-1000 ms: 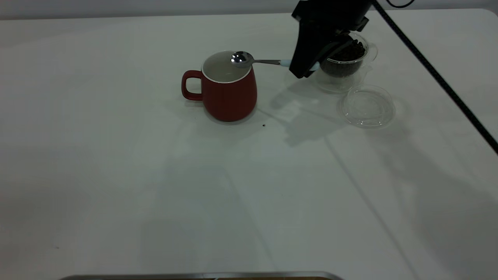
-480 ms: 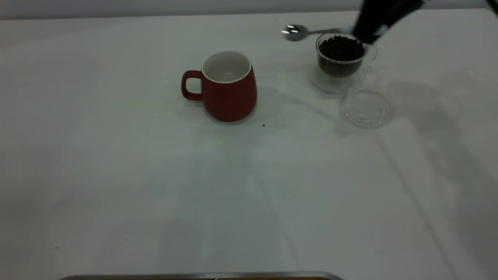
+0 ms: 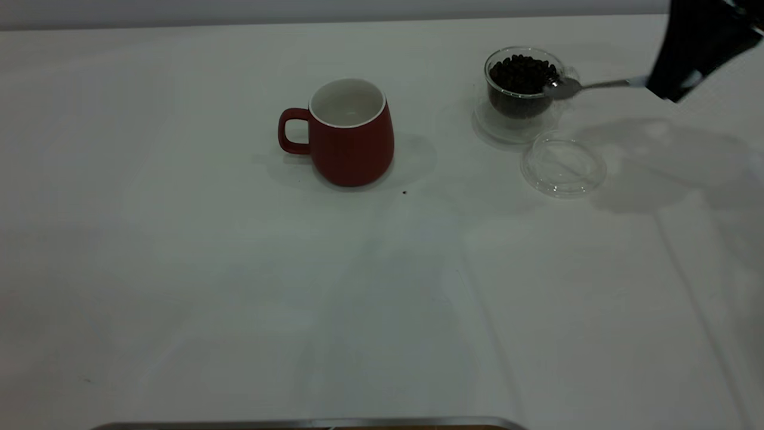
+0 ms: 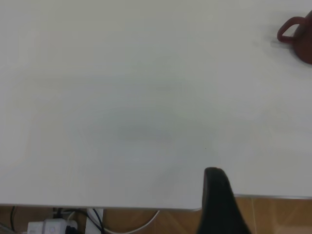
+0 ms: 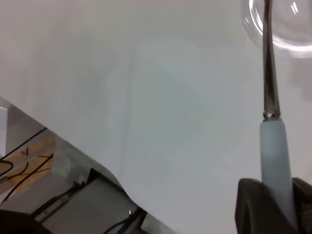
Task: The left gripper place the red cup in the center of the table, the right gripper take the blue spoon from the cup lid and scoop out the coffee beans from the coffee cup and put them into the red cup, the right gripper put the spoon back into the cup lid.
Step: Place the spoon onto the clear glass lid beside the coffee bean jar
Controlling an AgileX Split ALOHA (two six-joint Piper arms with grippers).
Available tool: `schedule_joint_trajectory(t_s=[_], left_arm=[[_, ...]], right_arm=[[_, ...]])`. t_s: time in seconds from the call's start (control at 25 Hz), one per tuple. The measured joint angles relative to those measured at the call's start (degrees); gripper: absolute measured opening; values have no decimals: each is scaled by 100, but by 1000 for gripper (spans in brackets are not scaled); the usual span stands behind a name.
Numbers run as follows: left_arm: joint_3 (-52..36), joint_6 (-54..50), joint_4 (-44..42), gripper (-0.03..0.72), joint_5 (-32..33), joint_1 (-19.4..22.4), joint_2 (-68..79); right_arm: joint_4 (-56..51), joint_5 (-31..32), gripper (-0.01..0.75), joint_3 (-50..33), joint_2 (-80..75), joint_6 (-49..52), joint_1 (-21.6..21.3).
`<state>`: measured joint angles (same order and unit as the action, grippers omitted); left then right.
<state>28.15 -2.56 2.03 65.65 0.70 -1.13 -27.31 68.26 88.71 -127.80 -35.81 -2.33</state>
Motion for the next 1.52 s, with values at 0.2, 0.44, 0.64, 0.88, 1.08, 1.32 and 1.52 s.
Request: schedule_joint_trajectory(t_s=[0.2,0.44,0.64,0.88,1.08,1.32,1.52], left_arm=[[0,-10,0,516,0,0,0],[0,-11,0,516,0,0,0],[0,-11,0,516,0,0,0],[0,-11,0,516,0,0,0],[0,-11,0,516,0,0,0],[0,-11,0,516,0,0,0],[0,2,0,516,0,0,0]], right_arm=[[-12,0,115,-91,-78,-37,-60],[-19,-12,115,-96,-453,-41,-60],[-51,-90,115,-96,-728,-41,-60],[-100,-413,115,-96,-982,-41,-60],[-159,-706,115,-96,-1039,-41,-60],[-456,-1081,115,-96,-1083,-84,-60],[-609,-1102,115,4,-1288,-140,-60]])
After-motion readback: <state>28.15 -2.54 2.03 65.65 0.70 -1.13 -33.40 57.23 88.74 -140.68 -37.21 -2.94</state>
